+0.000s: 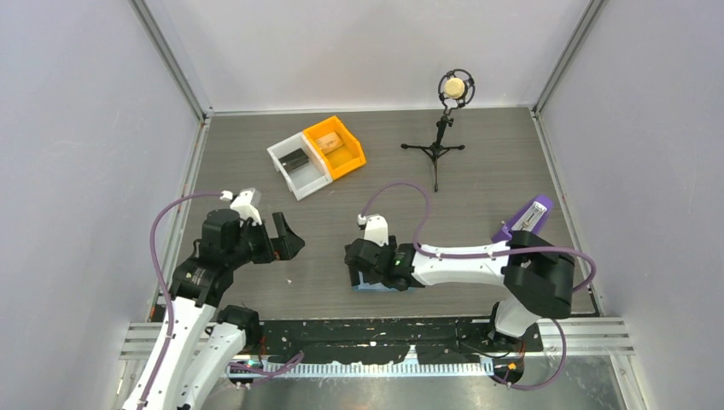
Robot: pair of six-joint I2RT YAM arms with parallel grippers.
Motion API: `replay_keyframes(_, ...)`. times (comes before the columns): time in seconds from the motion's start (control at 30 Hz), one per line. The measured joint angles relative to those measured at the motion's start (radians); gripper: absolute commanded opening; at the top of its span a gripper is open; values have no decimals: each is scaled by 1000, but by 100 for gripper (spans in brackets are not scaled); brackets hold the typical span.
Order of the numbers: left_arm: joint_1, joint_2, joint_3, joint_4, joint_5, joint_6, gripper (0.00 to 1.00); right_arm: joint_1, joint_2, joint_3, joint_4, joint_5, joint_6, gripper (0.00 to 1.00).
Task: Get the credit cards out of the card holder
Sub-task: Remove the credit card from the card holder.
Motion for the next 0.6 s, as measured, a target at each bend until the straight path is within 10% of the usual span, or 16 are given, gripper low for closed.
replay_keyframes(0.23, 0, -16, 0, -3, -3, 2, 100, 1, 87, 11, -20, 12, 9, 78)
replay_keyframes(0.6, 0, -20, 1, -23, -32, 4, 100, 1, 84, -6, 24, 16, 25, 42)
